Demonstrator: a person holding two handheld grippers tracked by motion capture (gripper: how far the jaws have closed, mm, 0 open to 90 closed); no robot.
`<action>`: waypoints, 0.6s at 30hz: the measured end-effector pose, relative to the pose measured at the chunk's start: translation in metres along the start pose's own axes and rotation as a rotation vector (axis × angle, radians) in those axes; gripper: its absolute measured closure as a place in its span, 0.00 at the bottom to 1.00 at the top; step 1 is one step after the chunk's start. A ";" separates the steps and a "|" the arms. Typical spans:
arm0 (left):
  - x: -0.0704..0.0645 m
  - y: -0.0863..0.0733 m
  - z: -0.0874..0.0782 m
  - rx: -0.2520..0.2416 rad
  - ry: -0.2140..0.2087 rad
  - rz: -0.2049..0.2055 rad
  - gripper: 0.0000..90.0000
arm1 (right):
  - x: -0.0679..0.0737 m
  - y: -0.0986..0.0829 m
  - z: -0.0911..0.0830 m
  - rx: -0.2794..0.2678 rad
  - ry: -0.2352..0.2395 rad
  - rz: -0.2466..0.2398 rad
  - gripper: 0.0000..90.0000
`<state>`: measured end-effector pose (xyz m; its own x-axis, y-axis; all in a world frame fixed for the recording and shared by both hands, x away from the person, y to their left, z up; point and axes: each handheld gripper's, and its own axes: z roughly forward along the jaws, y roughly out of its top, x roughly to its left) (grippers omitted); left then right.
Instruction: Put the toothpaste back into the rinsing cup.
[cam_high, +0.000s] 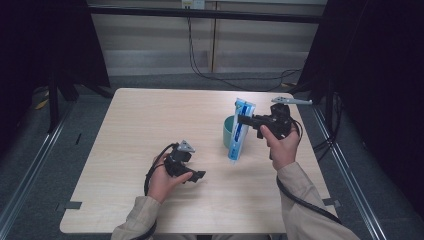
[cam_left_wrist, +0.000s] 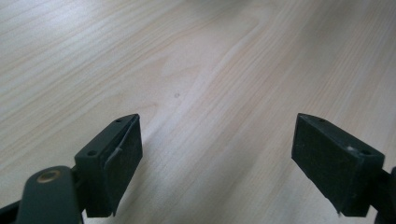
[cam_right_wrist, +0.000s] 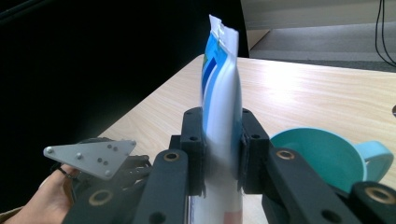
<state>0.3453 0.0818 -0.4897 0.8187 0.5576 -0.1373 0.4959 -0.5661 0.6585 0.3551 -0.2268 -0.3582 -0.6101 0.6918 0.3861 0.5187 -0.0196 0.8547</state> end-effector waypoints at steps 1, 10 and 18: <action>0.001 -0.001 0.001 -0.001 -0.002 0.002 0.18 | 0.000 0.001 0.000 -0.001 -0.003 -0.003 0.84; 0.003 -0.007 0.004 0.010 0.027 0.049 0.18 | -0.001 0.005 -0.004 -0.009 -0.004 -0.015 0.84; 0.007 -0.011 0.005 -0.003 0.044 0.059 0.18 | -0.003 0.009 -0.005 -0.006 -0.014 -0.028 0.84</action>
<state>0.3474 0.0890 -0.5021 0.8328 0.5497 -0.0655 0.4463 -0.5967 0.6669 0.3580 -0.2326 -0.3501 -0.6163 0.7019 0.3571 0.4978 -0.0043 0.8673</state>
